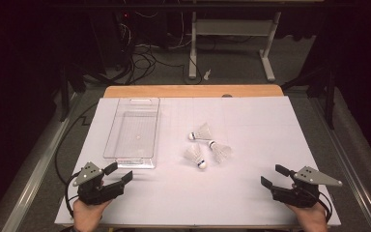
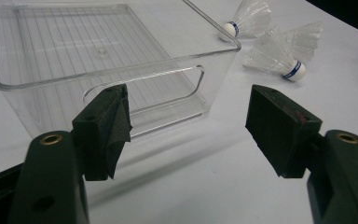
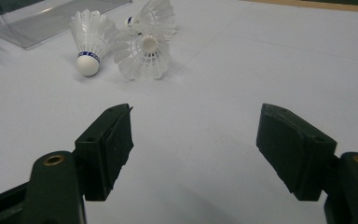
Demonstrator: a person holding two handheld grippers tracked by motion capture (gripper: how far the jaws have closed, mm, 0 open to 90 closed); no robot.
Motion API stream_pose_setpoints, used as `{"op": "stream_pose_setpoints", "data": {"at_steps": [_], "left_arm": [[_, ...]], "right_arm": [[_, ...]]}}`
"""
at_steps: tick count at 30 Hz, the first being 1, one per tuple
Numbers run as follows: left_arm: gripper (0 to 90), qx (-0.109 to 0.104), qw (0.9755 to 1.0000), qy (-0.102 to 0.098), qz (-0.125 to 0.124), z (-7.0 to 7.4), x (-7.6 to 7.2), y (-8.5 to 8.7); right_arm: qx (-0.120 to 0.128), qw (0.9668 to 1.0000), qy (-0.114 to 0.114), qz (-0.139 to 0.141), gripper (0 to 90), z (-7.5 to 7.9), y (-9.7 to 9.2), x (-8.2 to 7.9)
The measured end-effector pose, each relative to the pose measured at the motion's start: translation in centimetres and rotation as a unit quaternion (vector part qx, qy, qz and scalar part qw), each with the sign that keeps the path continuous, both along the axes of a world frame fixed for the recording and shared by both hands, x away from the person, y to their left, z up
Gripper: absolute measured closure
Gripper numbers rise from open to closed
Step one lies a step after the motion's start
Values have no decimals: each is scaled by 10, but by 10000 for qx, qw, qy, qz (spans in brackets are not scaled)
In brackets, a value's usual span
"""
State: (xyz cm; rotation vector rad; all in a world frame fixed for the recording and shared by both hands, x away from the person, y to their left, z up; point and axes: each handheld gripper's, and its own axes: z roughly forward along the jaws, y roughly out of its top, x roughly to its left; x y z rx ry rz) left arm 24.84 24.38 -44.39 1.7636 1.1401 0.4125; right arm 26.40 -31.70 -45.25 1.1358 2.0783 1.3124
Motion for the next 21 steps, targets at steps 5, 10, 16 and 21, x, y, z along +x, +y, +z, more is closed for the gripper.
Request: {"op": "stream_pose_setpoints", "data": {"at_steps": [5,10,16,21], "left_arm": [[314,40,10000,12,4,0,-2,1],[311,49,10000,30,11,0,-2,1],[303,36,10000,49,62,1,-3,2],[292,18,10000,56,81,1,-2,2]], "right_arm": [[12,10000,-4,60,275,0,3,1],[33,10000,14,79,275,0,3,3],[28,9999,48,95,275,0,4,4],[57,9999,66,71,274,0,3,4]]}}
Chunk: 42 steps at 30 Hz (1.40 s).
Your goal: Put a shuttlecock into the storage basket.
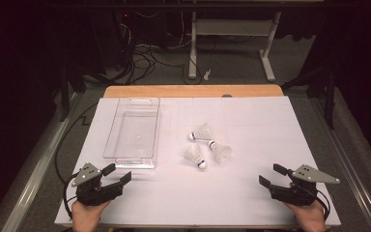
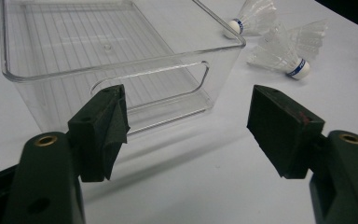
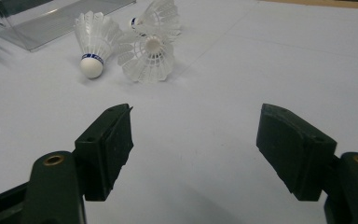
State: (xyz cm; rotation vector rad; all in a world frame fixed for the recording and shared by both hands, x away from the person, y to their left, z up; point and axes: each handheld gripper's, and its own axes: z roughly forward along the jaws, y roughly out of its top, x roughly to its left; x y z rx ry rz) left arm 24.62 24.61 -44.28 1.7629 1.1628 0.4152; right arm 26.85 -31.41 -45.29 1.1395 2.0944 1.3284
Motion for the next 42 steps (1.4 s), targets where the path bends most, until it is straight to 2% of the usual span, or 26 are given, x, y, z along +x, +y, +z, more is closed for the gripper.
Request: {"op": "stream_pose_setpoints", "data": {"at_steps": [20,29,34,42], "left_arm": [[290,-101,9999,-62,-44,4,3,-3],[291,-37,9998,-134,-134,8,7,-11],[293,-119,9998,-102,-143,12,10,-12],[298,-124,9998,-98,-158,14,12,-13]], "right_arm": [[11,10000,22,-20,272,0,0,0],[7,10000,34,-27,272,-1,0,0],[13,10000,44,-46,272,-1,0,0],[-8,10000,54,-44,272,-1,0,1]]}}
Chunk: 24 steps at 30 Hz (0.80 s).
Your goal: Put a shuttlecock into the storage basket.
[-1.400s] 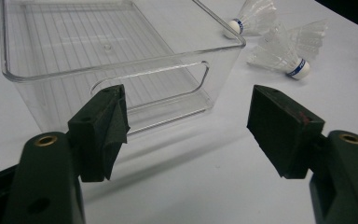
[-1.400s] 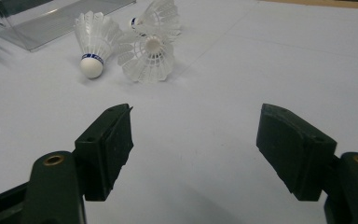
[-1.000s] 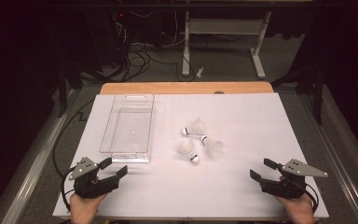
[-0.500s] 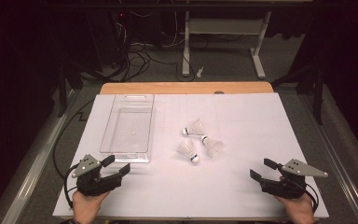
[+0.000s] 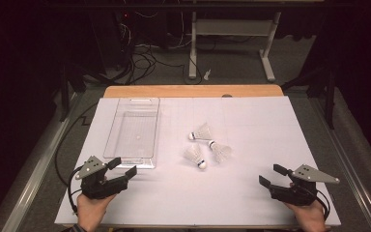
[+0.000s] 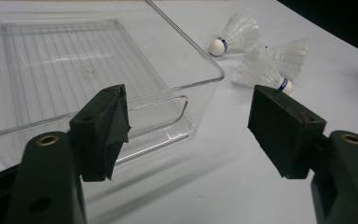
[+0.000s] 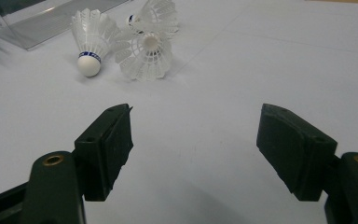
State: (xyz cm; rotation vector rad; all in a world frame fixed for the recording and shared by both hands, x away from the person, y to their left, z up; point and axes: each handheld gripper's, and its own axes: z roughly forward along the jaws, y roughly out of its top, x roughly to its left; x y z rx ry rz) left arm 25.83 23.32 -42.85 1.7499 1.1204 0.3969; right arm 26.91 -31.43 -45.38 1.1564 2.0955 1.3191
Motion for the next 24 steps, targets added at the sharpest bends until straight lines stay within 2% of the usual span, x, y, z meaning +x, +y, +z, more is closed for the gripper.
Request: {"op": "stream_pose_setpoints", "data": {"at_steps": [24], "left_arm": [[296,50,9998,-37,-191,9,13,-17]], "right_arm": [[-13,10000,11,4,271,0,0,0]]}}
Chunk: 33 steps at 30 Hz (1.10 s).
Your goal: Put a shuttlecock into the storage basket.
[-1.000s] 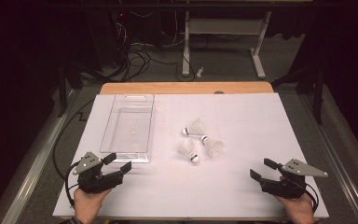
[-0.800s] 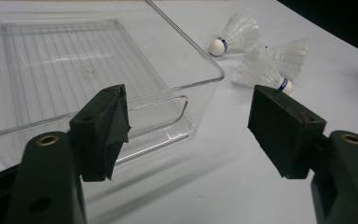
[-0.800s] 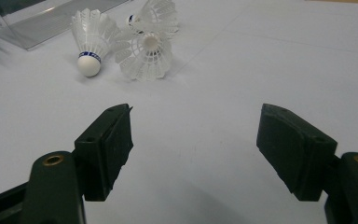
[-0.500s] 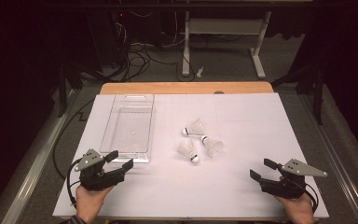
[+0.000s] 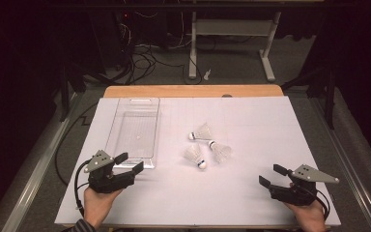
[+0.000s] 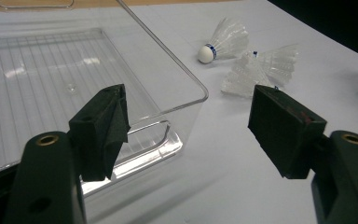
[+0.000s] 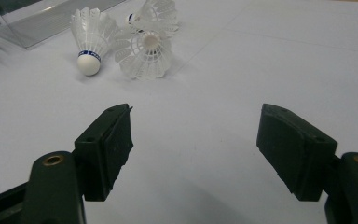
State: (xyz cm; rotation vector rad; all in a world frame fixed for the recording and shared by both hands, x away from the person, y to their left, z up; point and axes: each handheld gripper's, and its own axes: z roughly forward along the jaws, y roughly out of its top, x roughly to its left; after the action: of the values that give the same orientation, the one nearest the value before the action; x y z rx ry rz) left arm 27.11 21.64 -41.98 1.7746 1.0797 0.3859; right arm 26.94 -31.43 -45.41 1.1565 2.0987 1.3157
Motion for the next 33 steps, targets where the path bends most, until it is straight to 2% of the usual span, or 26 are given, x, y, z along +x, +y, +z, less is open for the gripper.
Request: {"op": "stream_pose_setpoints", "data": {"at_steps": [9,13,14,15,16,18,33], "left_arm": [[299,-2,10000,9,-52,2,4,-5],[298,26,10000,-23,-42,3,5,-7],[295,15,9999,-83,-104,2,7,-8],[295,36,10000,-23,-60,3,6,-9],[295,45,9999,-102,-112,3,8,-9],[300,53,9999,-6,-118,4,8,-11],[314,79,9997,55,-235,7,13,-22]], "right_arm": [[5,10000,0,-12,272,0,0,0],[10,10000,4,-19,272,0,0,0],[6,10000,3,-10,273,0,0,0],[3,10000,7,-9,273,0,0,0],[-3,10000,7,-5,273,0,0,0],[0,10000,3,-4,273,0,0,0],[6,10000,33,-21,273,0,0,0]]}}
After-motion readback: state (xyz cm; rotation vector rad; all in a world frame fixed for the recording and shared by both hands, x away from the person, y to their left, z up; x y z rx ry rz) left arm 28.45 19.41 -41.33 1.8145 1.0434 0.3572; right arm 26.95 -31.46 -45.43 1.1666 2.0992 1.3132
